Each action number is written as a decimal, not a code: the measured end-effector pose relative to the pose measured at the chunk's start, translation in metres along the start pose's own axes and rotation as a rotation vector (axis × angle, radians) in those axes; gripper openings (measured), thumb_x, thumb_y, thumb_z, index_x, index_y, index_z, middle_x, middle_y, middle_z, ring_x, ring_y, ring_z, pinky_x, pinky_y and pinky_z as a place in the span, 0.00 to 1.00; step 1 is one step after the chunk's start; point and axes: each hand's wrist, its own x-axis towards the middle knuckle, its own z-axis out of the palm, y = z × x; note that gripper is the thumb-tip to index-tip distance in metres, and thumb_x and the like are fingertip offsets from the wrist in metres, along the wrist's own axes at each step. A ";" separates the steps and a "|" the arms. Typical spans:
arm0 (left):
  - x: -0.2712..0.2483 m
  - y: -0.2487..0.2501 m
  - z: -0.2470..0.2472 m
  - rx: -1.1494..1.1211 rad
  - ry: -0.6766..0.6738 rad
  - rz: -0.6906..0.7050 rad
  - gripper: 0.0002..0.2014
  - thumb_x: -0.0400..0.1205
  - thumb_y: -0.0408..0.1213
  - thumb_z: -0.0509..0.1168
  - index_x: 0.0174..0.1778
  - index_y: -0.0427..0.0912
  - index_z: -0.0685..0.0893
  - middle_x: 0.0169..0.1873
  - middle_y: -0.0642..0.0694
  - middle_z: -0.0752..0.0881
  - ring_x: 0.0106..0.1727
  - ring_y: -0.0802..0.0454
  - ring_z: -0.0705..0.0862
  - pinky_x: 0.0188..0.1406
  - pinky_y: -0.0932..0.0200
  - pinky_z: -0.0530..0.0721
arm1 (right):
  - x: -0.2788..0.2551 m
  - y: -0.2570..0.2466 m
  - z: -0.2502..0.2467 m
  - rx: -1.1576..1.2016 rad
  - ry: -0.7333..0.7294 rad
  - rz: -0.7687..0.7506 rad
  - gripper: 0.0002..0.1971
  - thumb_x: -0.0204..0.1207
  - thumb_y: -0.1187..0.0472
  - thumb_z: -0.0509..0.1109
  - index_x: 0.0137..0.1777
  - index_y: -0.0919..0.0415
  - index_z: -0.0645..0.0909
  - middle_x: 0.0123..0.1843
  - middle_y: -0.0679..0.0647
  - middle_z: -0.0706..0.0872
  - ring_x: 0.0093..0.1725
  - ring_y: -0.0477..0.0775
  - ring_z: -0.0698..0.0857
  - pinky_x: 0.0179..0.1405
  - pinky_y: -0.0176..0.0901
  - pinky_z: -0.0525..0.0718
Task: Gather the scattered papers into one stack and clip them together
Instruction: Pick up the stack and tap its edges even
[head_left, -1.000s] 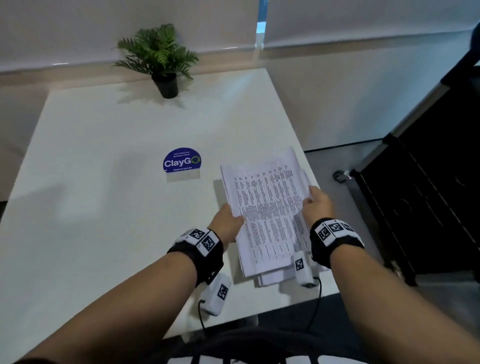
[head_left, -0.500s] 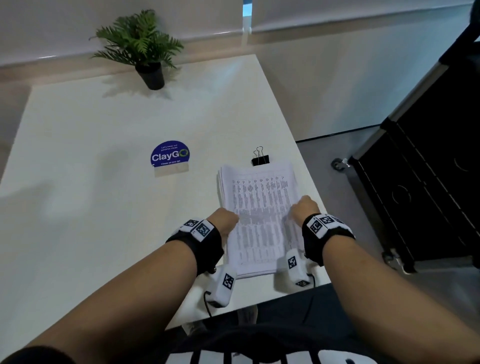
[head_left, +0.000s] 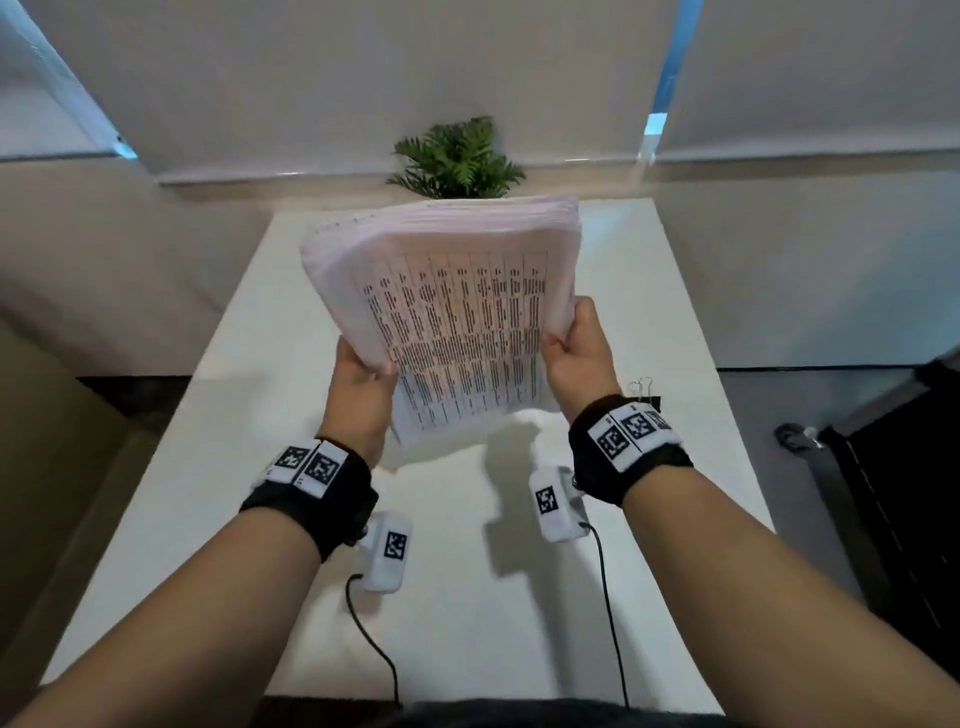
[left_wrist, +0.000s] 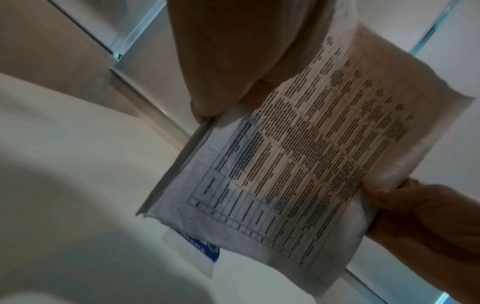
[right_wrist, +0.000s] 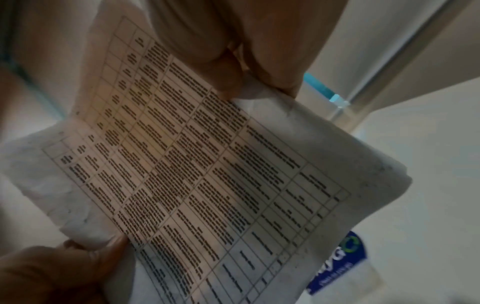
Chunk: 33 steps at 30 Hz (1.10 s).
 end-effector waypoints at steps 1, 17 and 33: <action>0.001 0.008 -0.007 -0.030 0.018 0.021 0.26 0.83 0.17 0.56 0.69 0.51 0.73 0.66 0.51 0.83 0.68 0.56 0.81 0.66 0.55 0.80 | 0.002 -0.008 0.008 0.038 -0.007 -0.032 0.14 0.80 0.73 0.56 0.53 0.51 0.68 0.47 0.48 0.81 0.49 0.47 0.81 0.48 0.42 0.83; 0.041 -0.027 -0.053 -0.055 0.064 -0.109 0.23 0.81 0.22 0.65 0.71 0.42 0.76 0.63 0.38 0.85 0.66 0.43 0.83 0.66 0.40 0.82 | 0.015 0.022 0.076 0.099 -0.031 0.106 0.12 0.80 0.72 0.57 0.58 0.57 0.68 0.48 0.50 0.78 0.48 0.47 0.78 0.47 0.43 0.79; 0.054 -0.037 -0.062 -0.046 -0.009 -0.166 0.22 0.76 0.30 0.70 0.67 0.39 0.81 0.58 0.39 0.89 0.62 0.40 0.86 0.66 0.34 0.82 | 0.027 -0.051 0.114 -1.256 -0.260 -0.642 0.30 0.73 0.64 0.63 0.77 0.53 0.63 0.71 0.49 0.76 0.83 0.58 0.59 0.76 0.76 0.39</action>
